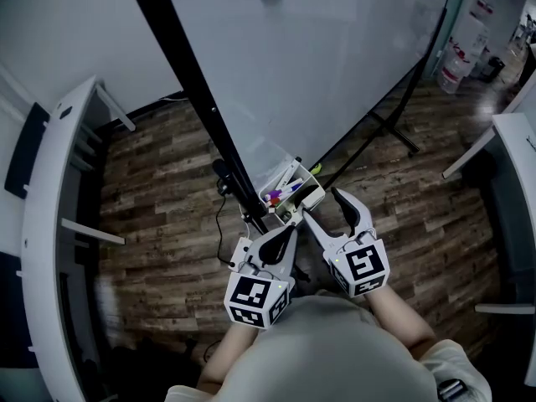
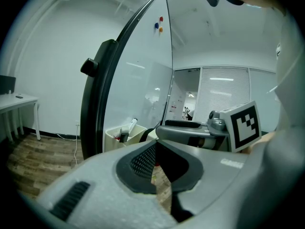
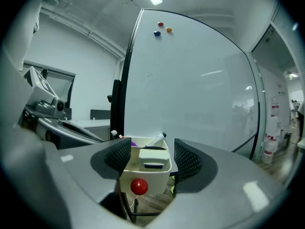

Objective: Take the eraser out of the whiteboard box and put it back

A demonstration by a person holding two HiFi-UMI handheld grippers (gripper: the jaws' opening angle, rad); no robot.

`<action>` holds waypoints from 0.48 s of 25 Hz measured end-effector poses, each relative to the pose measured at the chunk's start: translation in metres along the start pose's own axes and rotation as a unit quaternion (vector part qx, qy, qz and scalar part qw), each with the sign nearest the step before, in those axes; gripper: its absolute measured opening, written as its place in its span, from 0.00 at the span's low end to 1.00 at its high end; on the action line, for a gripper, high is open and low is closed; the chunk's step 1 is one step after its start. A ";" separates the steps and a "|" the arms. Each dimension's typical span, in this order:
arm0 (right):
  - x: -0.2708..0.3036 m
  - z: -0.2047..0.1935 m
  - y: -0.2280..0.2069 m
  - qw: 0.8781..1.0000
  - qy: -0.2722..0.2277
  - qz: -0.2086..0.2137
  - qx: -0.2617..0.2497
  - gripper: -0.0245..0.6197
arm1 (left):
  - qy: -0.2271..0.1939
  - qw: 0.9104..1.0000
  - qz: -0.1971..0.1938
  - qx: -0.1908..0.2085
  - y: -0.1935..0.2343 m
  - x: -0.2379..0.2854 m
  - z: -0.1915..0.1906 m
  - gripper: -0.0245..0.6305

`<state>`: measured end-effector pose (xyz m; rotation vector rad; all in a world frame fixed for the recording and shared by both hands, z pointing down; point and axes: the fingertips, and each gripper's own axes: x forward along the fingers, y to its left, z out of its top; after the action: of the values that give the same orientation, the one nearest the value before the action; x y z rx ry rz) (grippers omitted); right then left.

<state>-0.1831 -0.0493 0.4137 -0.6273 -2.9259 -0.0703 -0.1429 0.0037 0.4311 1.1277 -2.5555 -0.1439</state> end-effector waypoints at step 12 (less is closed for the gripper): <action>-0.031 0.004 0.003 0.999 -0.009 -0.029 0.014 0.31 | 0.005 1.000 -0.027 0.009 -0.020 0.003 -0.003 0.04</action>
<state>-0.1549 -0.0590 0.4050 -0.5408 -2.9577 -0.0299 -0.1298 -0.0114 0.4298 1.2023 -2.5229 -0.1286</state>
